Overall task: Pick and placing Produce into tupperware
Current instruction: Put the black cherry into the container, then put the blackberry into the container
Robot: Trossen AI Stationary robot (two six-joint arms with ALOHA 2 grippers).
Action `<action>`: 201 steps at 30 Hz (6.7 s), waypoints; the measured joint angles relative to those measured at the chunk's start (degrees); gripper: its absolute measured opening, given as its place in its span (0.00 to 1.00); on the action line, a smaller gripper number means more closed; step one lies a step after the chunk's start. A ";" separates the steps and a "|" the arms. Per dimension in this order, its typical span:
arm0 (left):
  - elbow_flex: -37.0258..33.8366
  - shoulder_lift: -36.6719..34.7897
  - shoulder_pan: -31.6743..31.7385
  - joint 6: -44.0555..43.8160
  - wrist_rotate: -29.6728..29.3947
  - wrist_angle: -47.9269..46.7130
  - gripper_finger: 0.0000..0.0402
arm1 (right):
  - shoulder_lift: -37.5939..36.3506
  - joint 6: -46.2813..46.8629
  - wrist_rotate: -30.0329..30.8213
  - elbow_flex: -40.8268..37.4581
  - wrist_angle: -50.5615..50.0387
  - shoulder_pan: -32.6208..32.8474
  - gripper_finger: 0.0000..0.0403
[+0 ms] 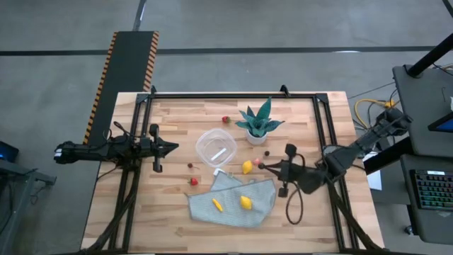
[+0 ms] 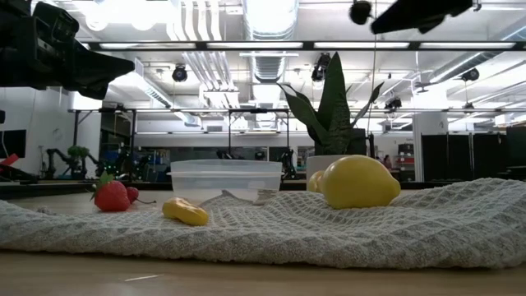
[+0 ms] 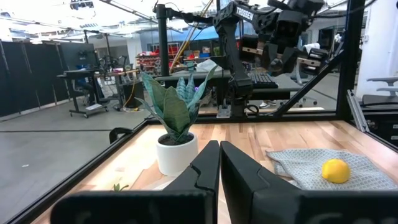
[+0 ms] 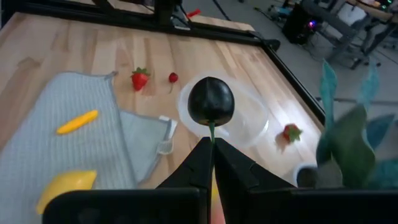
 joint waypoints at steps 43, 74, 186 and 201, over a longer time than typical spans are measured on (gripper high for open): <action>0.00 0.01 -0.02 -0.05 0.07 -0.09 0.00 | 32.94 -23.88 -19.06 25.51 9.09 -24.82 0.02; 0.00 0.96 0.00 -0.11 0.22 -0.07 0.00 | 48.08 -26.15 -7.40 39.30 -0.45 -21.68 0.02; 0.00 1.51 0.00 -0.09 0.22 -0.09 0.00 | -15.24 7.24 -1.75 -8.50 -12.58 -4.01 0.17; 0.00 1.53 0.00 -0.07 0.22 -0.07 0.00 | -17.41 3.02 -8.25 -24.90 11.27 -9.40 0.37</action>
